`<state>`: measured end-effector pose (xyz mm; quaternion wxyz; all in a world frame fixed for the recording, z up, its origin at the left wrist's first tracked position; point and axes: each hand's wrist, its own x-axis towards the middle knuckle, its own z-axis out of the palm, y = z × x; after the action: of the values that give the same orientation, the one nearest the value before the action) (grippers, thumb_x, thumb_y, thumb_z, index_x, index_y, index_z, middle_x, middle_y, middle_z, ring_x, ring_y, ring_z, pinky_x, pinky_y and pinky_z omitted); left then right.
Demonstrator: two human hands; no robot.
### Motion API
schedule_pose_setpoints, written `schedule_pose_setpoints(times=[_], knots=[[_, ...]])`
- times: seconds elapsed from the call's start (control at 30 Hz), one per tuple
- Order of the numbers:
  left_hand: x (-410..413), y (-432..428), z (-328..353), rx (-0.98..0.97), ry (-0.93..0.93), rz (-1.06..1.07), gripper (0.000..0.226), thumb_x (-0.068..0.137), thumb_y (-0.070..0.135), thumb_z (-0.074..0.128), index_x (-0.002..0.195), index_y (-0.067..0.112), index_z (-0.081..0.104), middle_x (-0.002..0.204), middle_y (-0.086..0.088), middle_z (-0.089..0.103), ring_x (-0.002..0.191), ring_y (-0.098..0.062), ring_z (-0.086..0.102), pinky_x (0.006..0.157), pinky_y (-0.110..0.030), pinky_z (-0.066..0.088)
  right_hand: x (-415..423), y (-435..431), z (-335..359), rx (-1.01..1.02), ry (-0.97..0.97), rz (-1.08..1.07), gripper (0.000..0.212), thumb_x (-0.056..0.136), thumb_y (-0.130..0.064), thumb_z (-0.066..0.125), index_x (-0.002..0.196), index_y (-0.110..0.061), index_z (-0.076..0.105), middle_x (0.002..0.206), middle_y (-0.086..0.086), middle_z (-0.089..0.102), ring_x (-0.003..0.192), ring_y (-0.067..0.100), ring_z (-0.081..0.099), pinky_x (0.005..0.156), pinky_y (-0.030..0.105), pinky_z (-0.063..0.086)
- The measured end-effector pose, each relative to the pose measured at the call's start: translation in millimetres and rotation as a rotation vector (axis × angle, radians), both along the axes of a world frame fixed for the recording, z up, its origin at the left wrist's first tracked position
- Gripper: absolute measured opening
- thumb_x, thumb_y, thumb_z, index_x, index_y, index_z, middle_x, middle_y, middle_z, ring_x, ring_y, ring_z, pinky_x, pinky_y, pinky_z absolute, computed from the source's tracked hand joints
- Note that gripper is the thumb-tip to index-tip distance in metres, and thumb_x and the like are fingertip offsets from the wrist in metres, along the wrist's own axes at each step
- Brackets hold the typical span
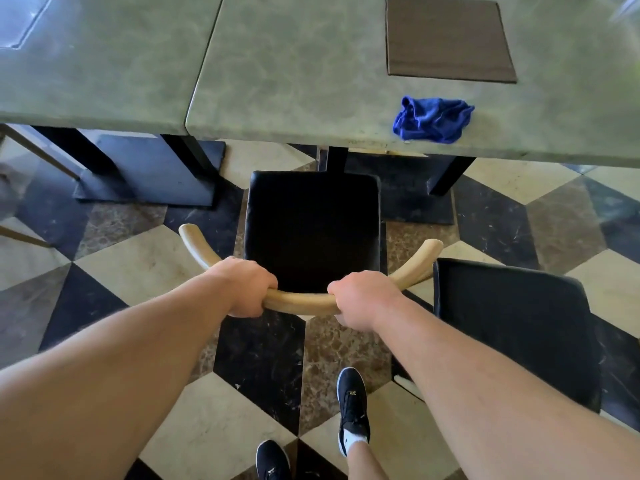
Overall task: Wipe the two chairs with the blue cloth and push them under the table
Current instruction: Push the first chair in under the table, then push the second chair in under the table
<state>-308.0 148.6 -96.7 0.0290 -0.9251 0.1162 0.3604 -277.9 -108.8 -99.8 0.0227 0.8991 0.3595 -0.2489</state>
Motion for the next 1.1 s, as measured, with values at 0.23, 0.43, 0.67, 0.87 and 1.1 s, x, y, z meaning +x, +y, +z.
schedule_pose_setpoints(times=[0.23, 0.43, 0.67, 0.87, 1.1], knots=[[20, 5, 11, 0.109, -0.15, -0.025, 0.019, 0.086, 0.044, 0.073, 0.092, 0.045, 0.056, 0.081, 0.016, 0.061, 0.077, -0.009, 0.059, 0.077, -0.035, 0.038, 19, 20, 6, -0.026, -0.006, -0.088, 0.018, 0.086, -0.026, 0.071, 0.09, -0.033, 0.054, 0.079, -0.009, 0.058, 0.068, 0.013, 0.056, 0.064, 0.035, 0.048], [4, -2, 8, 0.123, -0.261, 0.089, 0.021, 0.087, 0.037, 0.08, 0.098, 0.04, 0.061, 0.09, 0.013, 0.065, 0.087, -0.014, 0.06, 0.099, -0.041, 0.046, 15, 20, 6, -0.041, -0.01, -0.099, 0.02, 0.084, -0.027, 0.072, 0.091, -0.033, 0.054, 0.079, -0.01, 0.058, 0.067, 0.011, 0.056, 0.07, 0.038, 0.056], [14, 2, 9, 0.14, -0.171, 0.102, 0.025, 0.085, 0.038, 0.081, 0.09, 0.043, 0.057, 0.08, 0.016, 0.057, 0.086, -0.014, 0.056, 0.112, -0.051, 0.037, 21, 20, 6, -0.033, 0.027, -0.095, 0.021, 0.084, -0.028, 0.073, 0.093, -0.035, 0.056, 0.078, -0.011, 0.058, 0.066, 0.01, 0.058, 0.064, 0.034, 0.053], [26, 22, 10, 0.176, -0.13, 0.101, 0.026, 0.085, 0.037, 0.08, 0.09, 0.044, 0.056, 0.08, 0.017, 0.053, 0.095, -0.016, 0.055, 0.121, -0.062, 0.023, 22, 41, 2, 0.005, 0.032, -0.119, 0.021, 0.084, -0.03, 0.074, 0.098, -0.034, 0.058, 0.079, -0.01, 0.059, 0.068, 0.011, 0.06, 0.07, 0.037, 0.059], [13, 0, 32, 0.155, -0.133, 0.169, 0.061, 0.081, 0.06, 0.079, 0.132, 0.035, 0.057, 0.111, 0.007, 0.064, 0.108, -0.021, 0.057, 0.112, -0.057, 0.037, 23, 30, 17, 0.037, 0.005, -0.063, 0.068, 0.074, -0.065, 0.072, 0.13, -0.032, 0.053, 0.106, -0.008, 0.063, 0.093, 0.02, 0.06, 0.085, 0.044, 0.051]])
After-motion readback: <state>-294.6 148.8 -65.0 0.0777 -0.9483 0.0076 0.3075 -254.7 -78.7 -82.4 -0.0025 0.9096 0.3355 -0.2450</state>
